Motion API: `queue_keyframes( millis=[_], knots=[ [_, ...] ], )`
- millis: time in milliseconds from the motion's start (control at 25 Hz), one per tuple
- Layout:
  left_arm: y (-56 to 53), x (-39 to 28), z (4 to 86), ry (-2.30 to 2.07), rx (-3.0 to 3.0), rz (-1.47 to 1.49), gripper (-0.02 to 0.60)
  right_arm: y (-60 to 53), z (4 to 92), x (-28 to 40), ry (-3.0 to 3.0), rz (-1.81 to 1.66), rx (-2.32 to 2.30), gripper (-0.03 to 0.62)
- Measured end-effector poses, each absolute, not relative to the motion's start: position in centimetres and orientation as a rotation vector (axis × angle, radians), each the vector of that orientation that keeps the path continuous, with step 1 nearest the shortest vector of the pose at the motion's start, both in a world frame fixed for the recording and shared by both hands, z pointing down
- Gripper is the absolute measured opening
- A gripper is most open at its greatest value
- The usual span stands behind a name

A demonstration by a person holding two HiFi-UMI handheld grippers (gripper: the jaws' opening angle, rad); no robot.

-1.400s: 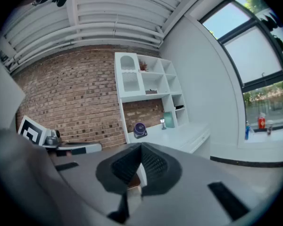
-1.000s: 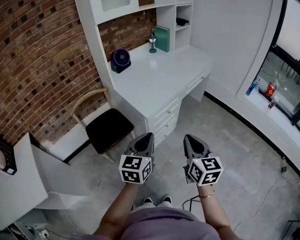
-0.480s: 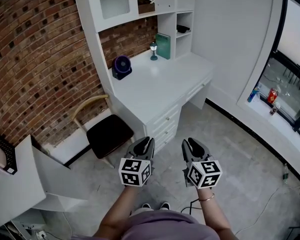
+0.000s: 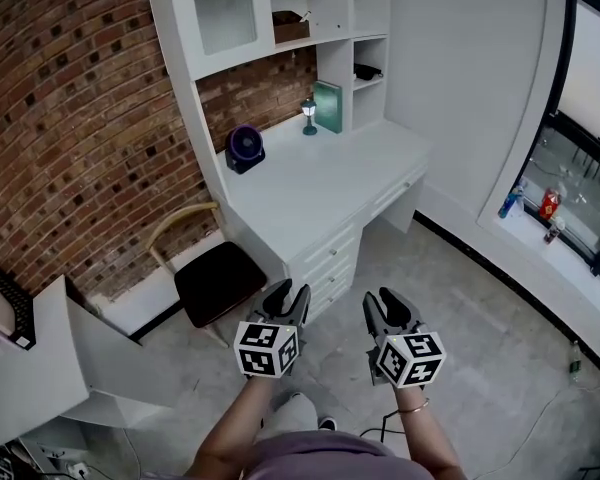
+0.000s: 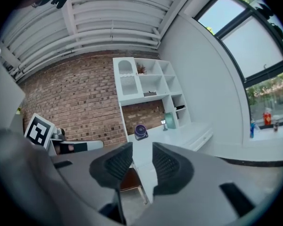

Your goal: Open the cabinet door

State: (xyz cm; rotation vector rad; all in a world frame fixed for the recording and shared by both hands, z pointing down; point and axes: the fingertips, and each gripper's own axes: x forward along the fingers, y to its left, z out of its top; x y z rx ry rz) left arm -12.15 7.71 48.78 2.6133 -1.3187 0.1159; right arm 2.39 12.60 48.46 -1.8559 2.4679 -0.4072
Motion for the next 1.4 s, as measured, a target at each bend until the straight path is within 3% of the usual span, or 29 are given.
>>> queue_keyframes(
  millis=[360,1400],
  knots=[
    [3.0,-11.2,50.3,-1.328,2.591,0.140,0.140,8.2,49.6,2.8,2.472,-0.444,-1.834,0.145],
    [-26.6,-13.1,46.7,-1.361,2.623,0.046,0.164,-21.4,46.5,2.2,2.459,-0.360,-1.828,0.149]
  ],
)
